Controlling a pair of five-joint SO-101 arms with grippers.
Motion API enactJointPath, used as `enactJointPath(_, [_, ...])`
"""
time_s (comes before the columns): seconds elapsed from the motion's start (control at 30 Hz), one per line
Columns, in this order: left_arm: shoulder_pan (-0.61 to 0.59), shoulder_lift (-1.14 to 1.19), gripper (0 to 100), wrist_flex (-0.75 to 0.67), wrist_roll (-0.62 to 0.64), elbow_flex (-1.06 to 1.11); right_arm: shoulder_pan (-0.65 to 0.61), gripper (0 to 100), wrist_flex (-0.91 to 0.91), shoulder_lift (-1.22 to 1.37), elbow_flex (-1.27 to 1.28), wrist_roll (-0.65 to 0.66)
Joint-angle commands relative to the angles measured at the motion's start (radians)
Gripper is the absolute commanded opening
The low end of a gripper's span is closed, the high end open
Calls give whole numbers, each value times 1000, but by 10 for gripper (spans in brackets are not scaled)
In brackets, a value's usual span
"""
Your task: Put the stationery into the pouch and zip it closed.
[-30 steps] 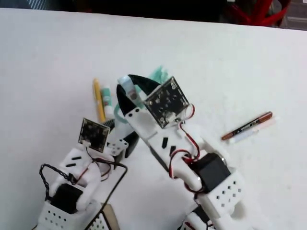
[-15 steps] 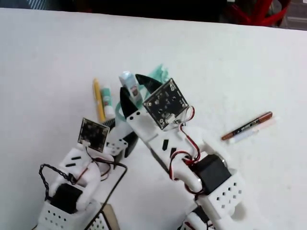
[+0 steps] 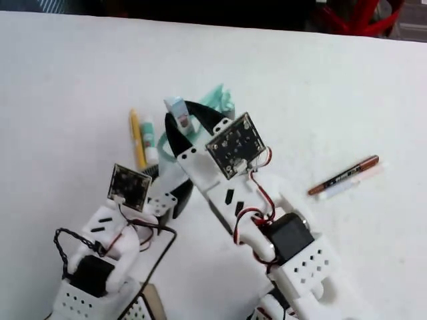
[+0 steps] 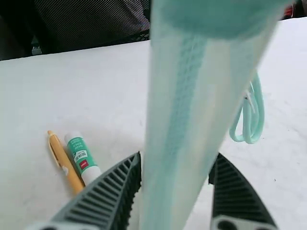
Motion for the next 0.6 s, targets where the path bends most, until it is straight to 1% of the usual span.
enactJointPath(0.0, [-5, -4, 234, -28, 9, -48, 10, 18, -76, -5, 34, 5])
enactJointPath(0.3, [-5, -4, 234, -29, 9, -48, 10, 19, -84, -50, 114, 12])
enactJointPath(0.37, [-5, -4, 234, -29, 9, -48, 8, 31, -61, -81, 103, 9])
enactJointPath(0.4, [-5, -4, 234, -29, 9, -48, 8, 58, -36, -91, 86, 5])
enactJointPath(0.5, [-5, -4, 234, -29, 9, -48, -4, 191, 67, -113, 23, 3])
enactJointPath(0.53, [-5, -4, 234, -29, 9, -48, -12, 217, 102, -113, -2, 3])
enactJointPath(0.57, [-5, -4, 234, -29, 9, -48, -16, 218, 133, -111, -23, 3])
